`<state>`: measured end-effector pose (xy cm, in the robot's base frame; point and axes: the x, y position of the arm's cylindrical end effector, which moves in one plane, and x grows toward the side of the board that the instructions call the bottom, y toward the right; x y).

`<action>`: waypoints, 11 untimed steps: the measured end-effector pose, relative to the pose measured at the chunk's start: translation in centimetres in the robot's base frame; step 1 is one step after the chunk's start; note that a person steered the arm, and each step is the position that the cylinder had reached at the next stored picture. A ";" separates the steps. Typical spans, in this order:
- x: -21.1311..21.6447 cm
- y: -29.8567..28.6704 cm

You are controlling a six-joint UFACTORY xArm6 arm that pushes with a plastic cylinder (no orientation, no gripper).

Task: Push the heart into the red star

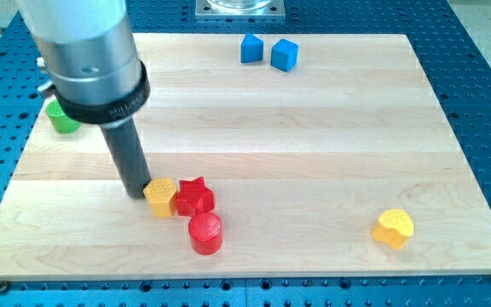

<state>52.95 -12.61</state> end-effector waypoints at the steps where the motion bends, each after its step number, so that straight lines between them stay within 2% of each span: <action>1: 1.5 2.5; 2: -7.5 3.1; 3: -12.5 10.8; 4: -11.5 26.0; 5: -7.8 38.9; 6: -2.3 40.9; 8: -0.7 39.5; 11: 5.2 31.3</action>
<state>58.14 18.66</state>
